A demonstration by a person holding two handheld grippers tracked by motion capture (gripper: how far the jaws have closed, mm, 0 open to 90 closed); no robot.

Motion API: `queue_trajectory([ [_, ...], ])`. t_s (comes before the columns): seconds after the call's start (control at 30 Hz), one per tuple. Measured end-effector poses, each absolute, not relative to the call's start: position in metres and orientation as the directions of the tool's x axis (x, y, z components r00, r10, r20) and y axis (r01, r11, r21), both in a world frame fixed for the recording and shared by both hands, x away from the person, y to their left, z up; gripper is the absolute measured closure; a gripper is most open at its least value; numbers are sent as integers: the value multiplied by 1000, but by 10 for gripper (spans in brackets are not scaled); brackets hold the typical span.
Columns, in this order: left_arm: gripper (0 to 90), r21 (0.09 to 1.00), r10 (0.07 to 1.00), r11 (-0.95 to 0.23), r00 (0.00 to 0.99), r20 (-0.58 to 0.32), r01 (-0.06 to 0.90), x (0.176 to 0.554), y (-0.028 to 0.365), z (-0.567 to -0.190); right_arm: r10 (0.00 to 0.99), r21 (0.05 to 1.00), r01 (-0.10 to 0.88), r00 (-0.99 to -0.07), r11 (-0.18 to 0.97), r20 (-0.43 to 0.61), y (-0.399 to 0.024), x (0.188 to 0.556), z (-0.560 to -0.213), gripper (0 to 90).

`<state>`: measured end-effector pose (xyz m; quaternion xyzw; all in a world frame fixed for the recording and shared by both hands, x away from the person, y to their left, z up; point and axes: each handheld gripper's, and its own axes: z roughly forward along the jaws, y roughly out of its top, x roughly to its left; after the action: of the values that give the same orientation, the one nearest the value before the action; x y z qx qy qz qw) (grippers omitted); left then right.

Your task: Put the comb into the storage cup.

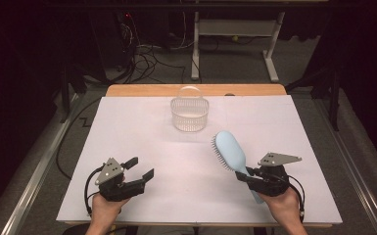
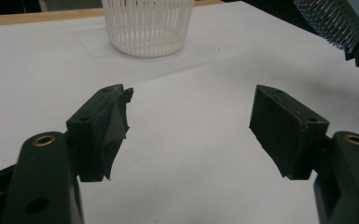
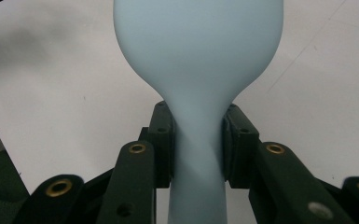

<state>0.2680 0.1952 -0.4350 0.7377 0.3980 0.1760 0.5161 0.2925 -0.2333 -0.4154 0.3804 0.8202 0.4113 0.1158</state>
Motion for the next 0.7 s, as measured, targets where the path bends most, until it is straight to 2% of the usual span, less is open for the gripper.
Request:
queue_trajectory([
  [0.7,261,890,738,-189,658,-150,414,279,169,-431,699,764,515,-705,389,119,-225,290,-415,702],
])
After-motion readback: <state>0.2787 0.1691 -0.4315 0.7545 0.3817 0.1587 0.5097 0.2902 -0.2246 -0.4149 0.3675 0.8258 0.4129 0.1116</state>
